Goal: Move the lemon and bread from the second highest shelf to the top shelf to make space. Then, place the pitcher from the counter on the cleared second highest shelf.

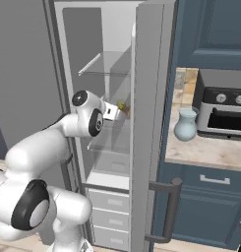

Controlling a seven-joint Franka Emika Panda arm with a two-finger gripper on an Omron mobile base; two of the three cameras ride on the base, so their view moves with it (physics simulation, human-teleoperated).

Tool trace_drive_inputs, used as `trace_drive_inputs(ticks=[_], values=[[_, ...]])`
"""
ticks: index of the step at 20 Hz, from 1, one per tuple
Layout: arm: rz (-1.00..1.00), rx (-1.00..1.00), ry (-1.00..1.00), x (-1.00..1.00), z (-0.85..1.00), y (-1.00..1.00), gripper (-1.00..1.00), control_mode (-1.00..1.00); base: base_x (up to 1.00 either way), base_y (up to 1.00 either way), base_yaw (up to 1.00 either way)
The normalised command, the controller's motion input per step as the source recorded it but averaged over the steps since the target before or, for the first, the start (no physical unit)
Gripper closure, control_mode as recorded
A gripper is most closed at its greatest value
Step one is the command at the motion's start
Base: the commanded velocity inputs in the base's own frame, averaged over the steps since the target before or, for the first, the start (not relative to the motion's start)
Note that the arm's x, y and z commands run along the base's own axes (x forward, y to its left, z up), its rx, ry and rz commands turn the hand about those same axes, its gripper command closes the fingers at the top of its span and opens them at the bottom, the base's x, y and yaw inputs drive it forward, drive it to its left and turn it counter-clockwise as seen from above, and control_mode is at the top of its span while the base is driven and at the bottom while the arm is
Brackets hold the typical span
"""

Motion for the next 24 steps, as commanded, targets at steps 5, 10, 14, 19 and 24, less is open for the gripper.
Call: trace_drive_inputs(ticks=[5,10,14,19,24], values=[[0.00,0.00,0.02,0.31,0.00,-0.04,-1.00,-1.00,0.00,0.00,0.00],[0.00,0.00,0.01,0.33,-0.03,0.00,-1.00,-1.00,0.00,0.00,0.00],[0.00,0.00,0.00,0.33,-0.12,0.00,-1.00,-1.00,0.00,0.00,0.00],[0.00,0.00,0.00,0.32,-0.18,-0.05,-1.00,-1.00,0.00,0.00,0.00],[0.00,0.00,0.00,0.31,-0.28,-0.09,-1.00,-1.00,0.00,0.00,0.00]])
